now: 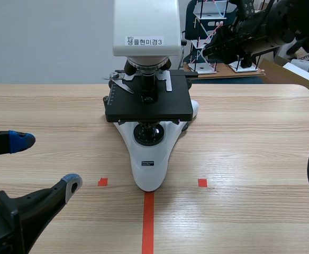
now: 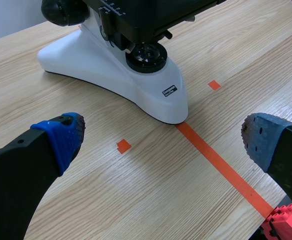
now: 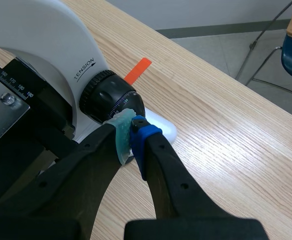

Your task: Return to the home posture

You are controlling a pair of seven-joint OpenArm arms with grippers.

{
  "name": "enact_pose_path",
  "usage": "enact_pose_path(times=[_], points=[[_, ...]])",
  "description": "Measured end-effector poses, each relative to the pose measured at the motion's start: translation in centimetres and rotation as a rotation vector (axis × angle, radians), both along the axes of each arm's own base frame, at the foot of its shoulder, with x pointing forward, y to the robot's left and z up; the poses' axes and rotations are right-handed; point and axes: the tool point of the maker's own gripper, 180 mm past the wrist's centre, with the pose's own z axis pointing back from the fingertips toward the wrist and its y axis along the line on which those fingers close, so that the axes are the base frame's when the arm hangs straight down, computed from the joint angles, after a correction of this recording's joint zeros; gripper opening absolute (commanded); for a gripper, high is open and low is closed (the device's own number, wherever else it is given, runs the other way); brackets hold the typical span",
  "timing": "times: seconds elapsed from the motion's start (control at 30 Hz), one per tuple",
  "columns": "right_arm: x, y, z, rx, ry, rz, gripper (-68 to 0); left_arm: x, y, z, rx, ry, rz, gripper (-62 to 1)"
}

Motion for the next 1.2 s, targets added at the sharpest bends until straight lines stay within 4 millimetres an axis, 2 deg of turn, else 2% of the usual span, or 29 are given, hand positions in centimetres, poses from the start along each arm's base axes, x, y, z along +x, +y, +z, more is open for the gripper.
enact_pose_path(times=[0.67,0.77,0.93,1.1,1.2], points=[[-0.1,0.1,-0.1,0.007,-0.003,0.001,-66.7,0.0,0.0,0.0,0.0,0.0,0.0,1.4],[-0.1,0.1,0.0,0.013,-0.008,0.001,-60.3,0.0,0.0,0.0,0.0,0.0,0.0,1.4],[-0.9,-0.4,1.6,0.036,-0.134,-0.009,-45.2,0.0,0.0,0.0,0.0,0.0,0.0,1.4],[-4.3,-2.7,1.9,-0.017,-0.278,-0.027,-23.8,0.0,0.0,0.0,0.0,0.0,0.0,1.4],[-7.2,-3.0,1.3,-0.03,-0.334,-0.015,-11.7,0.0,0.0,0.0,0.0,0.0,0.0,1.4]])
